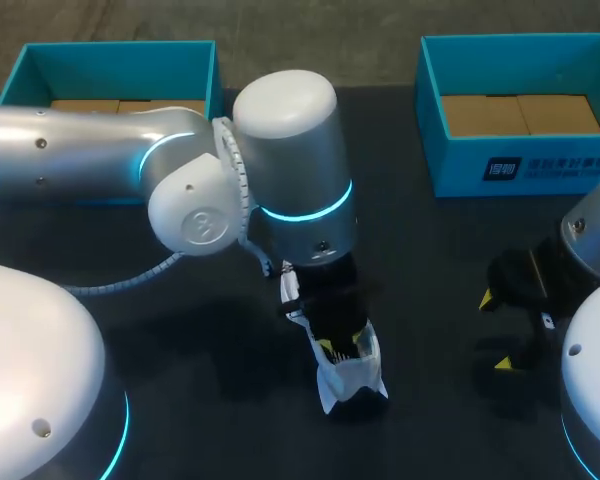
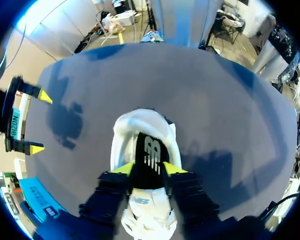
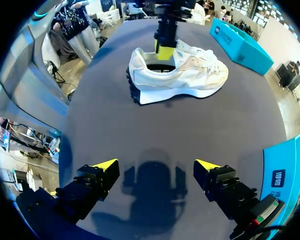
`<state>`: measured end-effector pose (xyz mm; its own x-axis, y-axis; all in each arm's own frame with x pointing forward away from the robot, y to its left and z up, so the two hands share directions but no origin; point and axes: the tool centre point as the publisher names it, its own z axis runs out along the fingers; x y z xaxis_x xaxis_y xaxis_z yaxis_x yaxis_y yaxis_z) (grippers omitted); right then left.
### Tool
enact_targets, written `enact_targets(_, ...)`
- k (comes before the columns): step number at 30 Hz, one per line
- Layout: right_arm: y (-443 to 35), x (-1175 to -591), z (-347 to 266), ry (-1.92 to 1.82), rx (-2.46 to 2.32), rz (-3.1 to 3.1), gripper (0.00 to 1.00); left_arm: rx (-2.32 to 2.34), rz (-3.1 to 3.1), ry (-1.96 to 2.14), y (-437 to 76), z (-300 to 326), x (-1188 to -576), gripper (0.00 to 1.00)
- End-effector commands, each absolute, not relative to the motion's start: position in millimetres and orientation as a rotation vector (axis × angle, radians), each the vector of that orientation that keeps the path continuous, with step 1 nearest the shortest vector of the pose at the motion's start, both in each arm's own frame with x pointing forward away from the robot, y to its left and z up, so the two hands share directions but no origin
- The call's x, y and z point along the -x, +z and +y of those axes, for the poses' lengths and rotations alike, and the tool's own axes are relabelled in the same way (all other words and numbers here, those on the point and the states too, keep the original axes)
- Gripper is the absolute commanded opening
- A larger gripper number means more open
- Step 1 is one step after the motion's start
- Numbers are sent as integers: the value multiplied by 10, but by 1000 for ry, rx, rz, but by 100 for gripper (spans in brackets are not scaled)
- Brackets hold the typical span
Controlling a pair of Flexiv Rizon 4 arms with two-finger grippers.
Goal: Take the shoe out of the shoebox, open the shoe tongue, remove and reinsert the insole, then place the shoe into the shoebox
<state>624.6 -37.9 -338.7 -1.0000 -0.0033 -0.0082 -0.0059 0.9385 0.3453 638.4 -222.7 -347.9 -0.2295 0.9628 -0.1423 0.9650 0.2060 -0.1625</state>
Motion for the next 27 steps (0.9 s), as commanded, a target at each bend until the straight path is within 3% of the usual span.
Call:
enact_targets(1,-3389,-6231,-368,541,4,3084,100,-1961,2438,-331,-3497,-2251,-6426,100)
enact_targets(27,-3389,-6231,-368,541,4,3084,100,-1895,2479,-286,-3493,-2043,-6783,100)
